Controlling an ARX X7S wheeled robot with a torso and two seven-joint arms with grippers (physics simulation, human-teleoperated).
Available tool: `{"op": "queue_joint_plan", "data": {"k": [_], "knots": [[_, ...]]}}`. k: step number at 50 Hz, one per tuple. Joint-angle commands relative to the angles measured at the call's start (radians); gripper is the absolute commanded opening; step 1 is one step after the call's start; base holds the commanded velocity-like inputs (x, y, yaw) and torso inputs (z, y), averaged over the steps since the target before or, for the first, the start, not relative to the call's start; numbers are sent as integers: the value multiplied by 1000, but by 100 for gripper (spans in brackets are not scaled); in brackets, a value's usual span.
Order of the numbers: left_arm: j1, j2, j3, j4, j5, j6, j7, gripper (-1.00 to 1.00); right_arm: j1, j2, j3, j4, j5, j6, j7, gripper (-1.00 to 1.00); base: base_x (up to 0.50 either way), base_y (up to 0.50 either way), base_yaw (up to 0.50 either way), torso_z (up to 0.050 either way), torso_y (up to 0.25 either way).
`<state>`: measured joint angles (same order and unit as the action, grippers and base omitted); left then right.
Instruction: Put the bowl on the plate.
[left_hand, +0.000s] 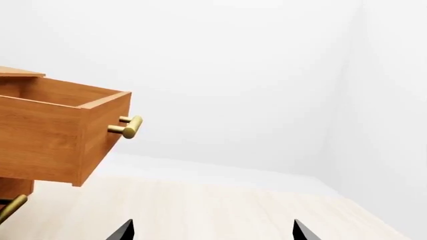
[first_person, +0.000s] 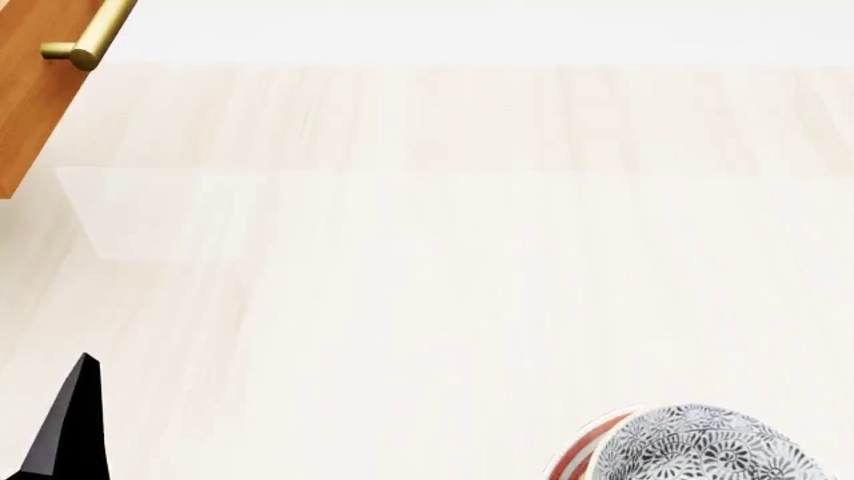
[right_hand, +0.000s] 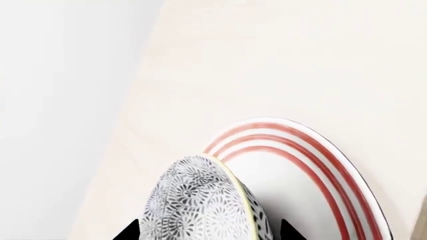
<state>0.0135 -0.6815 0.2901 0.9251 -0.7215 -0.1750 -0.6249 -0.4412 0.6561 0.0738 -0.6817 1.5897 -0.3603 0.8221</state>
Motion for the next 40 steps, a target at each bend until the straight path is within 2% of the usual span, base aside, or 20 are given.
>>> {"op": "queue_joint_plan", "data": {"k": [1, 11, 16, 23, 26, 27, 28, 30, 32, 33, 34, 36, 40], "knots": [[0, -1, 4, 0, -4, 4, -1, 100, -78, 3, 40, -126, -57, -14, 14, 100, 0, 0, 0, 0, 0], [-3, -7, 7, 15, -4, -1, -9, 100, -71, 48, 75, -303, -197, 30, 73, 100, 0, 0, 0, 0, 0], [-4, -13, 7, 29, -1, -4, -17, 100, -41, 65, 73, -357, -333, 88, 96, 100, 0, 0, 0, 0, 0], [-6, -20, 8, 42, -1, -7, -26, 100, 67, 191, -112, -364, -572, 96, 202, 100, 0, 0, 0, 0, 0], [-6, -23, 6, 47, -3, -6, -29, 100, 187, 262, -254, -364, -691, 139, 272, 100, 0, 0, 0, 0, 0], [-7, -26, 5, 53, -5, -9, -33, 100, 239, 298, -309, -365, -760, 200, 318, 100, 0, 0, 0, 0, 0], [-6, -28, 4, 54, -7, -8, -34, 100, 302, 347, -392, -365, -819, 241, 362, 100, 0, 0, 0, 0, 0], [-6, -30, 3, 59, -9, -7, -37, 100, 424, 422, -552, -365, -863, 220, 451, 100, 0, 0, 0, 0, 0], [-6, -31, 4, 57, -6, -5, -36, 100, 618, 471, -762, -365, -908, 260, 514, 100, 0, 0, 0, 0, 0], [-6, -31, 4, 57, -6, -5, -36, 100, 754, 457, -912, -365, -1058, 410, 593, 100, 0, 0, 0, 0, 0], [-8, -34, 4, 65, 0, -7, -39, 100, 860, 473, -1052, -365, -1081, 503, 649, 100, 0, 0, 0, 0, 0], [-8, -36, 5, 69, 0, -9, -42, 100, 1056, 500, -1279, -365, -1076, 498, 732, 100, 0, 0, 0, 0, 0], [-12, -36, 12, 71, 5, -10, -44, 100, 1104, 503, -1325, -365, -1068, 508, 748, 100, 0, 0, 0, 0, 0]]}}
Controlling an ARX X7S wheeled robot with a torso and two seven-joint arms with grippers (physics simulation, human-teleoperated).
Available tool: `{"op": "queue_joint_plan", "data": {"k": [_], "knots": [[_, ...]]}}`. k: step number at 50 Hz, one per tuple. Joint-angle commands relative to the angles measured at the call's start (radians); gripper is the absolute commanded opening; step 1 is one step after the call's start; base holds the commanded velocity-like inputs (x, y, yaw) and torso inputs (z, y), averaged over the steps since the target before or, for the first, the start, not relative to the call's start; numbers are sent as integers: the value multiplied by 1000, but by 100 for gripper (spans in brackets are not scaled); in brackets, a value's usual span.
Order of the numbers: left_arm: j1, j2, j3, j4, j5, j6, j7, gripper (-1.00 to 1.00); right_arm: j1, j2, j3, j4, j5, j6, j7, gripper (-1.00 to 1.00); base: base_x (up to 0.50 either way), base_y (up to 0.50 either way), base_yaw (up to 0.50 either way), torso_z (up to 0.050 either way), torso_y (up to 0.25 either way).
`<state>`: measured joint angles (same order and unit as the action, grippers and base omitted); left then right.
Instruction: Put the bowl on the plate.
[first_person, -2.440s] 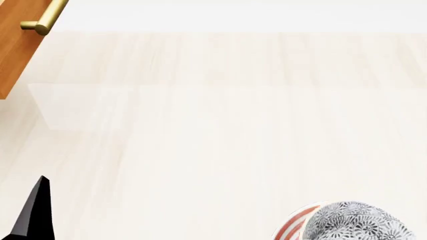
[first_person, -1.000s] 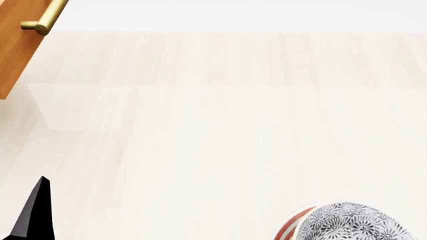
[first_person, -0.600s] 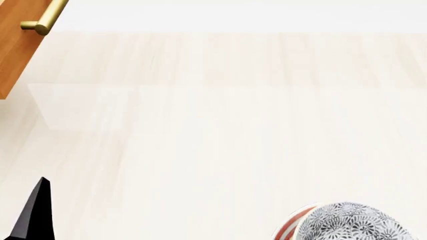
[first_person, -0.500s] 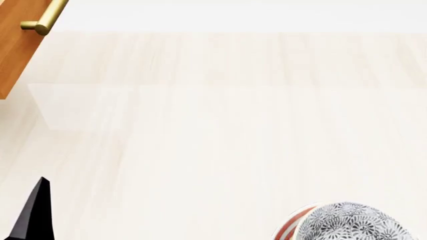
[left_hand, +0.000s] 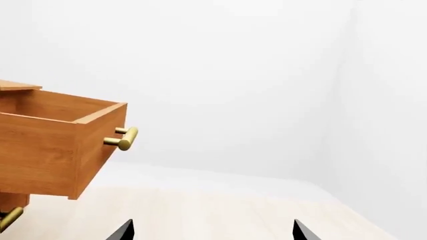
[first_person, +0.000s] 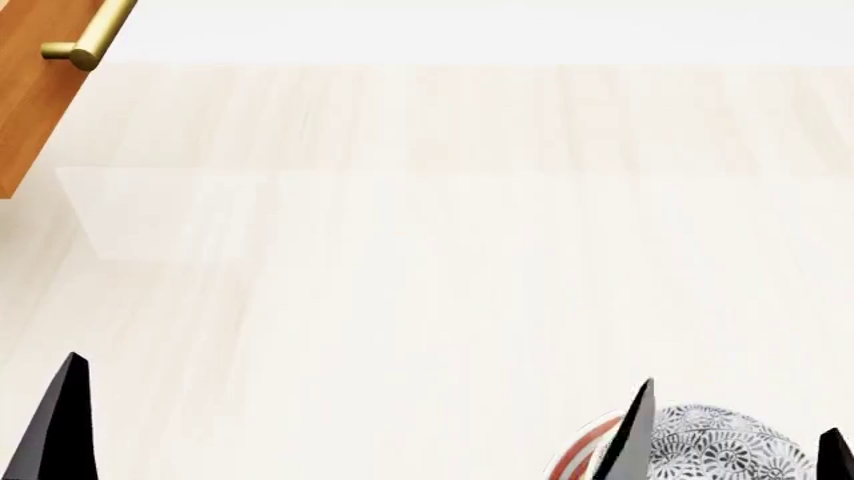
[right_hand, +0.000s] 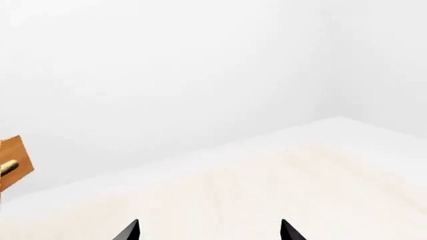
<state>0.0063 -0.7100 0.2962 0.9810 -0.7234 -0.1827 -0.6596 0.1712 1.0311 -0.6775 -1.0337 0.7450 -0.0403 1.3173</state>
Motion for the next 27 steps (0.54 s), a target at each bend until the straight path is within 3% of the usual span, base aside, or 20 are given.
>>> {"op": "queue_joint_plan", "data": {"k": [1, 19, 27], "knots": [[-5, -8, 8, 15, 8, -3, -10, 100, 494, 127, -576, -13, -223, 190, 253, 100, 0, 0, 0, 0, 0], [-10, -23, 15, 22, 7, 2, -25, 100, 524, 61, -615, -13, -286, 412, 253, 100, 0, 0, 0, 0, 0], [-15, -29, 22, 22, 18, 0, -32, 100, 520, 45, -627, -13, -304, 434, 253, 100, 0, 0, 0, 0, 0]]}}
